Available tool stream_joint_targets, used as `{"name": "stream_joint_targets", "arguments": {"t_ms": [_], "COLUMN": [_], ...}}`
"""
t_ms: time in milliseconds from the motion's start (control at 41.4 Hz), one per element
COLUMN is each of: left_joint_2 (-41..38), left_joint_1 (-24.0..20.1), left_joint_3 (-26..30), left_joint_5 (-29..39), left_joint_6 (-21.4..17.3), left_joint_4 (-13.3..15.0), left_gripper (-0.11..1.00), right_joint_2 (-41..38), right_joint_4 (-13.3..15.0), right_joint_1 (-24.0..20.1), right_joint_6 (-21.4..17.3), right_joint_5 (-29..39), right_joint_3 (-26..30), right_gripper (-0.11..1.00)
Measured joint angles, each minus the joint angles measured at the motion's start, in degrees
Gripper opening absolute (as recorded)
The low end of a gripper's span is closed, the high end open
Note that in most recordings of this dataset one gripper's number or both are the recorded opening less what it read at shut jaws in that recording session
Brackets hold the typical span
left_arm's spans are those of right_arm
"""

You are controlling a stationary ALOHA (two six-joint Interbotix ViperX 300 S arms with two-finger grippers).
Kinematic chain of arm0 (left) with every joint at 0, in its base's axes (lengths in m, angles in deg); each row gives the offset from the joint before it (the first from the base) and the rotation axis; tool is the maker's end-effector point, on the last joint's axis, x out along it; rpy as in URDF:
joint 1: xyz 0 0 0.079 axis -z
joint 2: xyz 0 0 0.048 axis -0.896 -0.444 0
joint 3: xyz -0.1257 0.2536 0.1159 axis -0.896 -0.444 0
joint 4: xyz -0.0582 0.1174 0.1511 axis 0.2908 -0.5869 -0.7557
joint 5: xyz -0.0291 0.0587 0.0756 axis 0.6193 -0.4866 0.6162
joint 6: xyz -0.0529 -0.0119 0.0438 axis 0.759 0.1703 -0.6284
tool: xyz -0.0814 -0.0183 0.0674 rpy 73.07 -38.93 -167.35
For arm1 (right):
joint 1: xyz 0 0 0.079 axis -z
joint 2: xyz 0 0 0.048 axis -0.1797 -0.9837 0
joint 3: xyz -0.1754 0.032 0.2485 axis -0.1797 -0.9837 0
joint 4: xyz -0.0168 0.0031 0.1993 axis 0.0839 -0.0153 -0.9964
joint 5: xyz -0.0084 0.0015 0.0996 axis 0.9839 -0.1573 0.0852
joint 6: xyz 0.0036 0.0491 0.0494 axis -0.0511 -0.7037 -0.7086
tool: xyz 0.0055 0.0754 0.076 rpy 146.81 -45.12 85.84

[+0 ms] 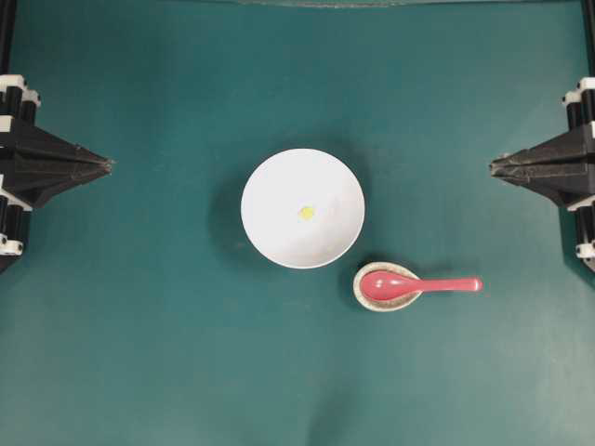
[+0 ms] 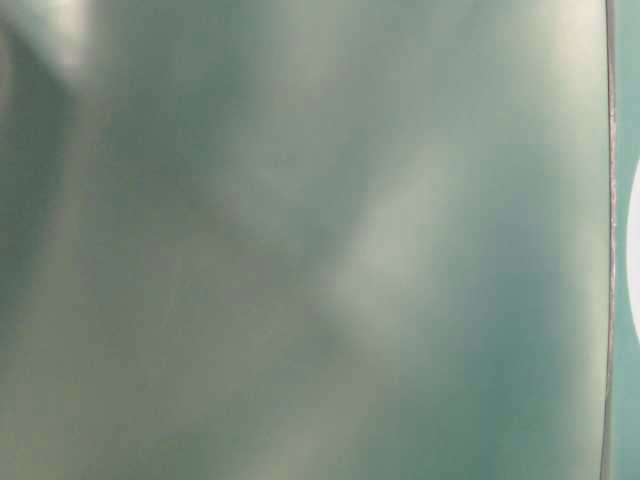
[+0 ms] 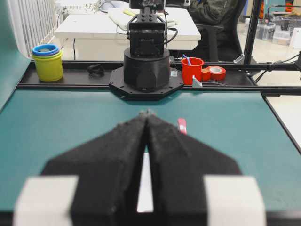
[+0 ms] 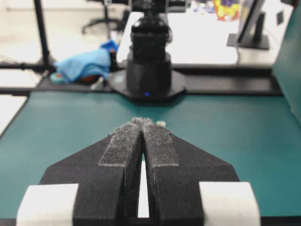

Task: Scoop the yellow hexagonal prism block from the bowl with a spoon using the right arm.
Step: 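Move the right gripper toward the pink spoon on the spoon rest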

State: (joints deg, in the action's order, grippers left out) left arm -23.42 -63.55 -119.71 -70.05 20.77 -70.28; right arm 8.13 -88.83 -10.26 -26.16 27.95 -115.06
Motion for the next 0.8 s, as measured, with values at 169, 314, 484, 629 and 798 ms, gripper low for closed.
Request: {"name": "stream_joint_targets", "arguments": {"t_ms": [169,314,484,629,798], "left_joint_2": [-0.44,-0.53,-0.53,-0.53,-0.44], "left_joint_1": [-0.18,-0.18,-0.26,-0.26,-0.26], "left_joint_3": [0.0,0.0,0.0,0.0,0.0], "left_joint_5": [1.58,1.76,1.76,1.76,1.67], "left_joint_6": [0.0,0.0,0.0,0.0,-0.18], "left_joint_4": [-0.26,-0.35,-0.44,-0.44,-0.44], "left_gripper": [0.0,0.0,0.0,0.0,0.0], "right_joint_2": [-1.49,-1.93,-2.99,-3.96,-5.1], "right_joint_4": [-0.35,-0.53,-0.53,-0.44,-0.53], "right_joint_1": [0.09,0.18,-0.09,-1.41,-1.67], "right_joint_6": [-1.85,-2.99,-3.08,-3.08,-3.16], "right_joint_5": [0.7,0.97,1.49,2.11,2.99], "right_joint_3": [0.0,0.0,-0.09,-0.26,-0.62], "right_gripper": [0.0,0.0,0.04,0.41,0.6]}}
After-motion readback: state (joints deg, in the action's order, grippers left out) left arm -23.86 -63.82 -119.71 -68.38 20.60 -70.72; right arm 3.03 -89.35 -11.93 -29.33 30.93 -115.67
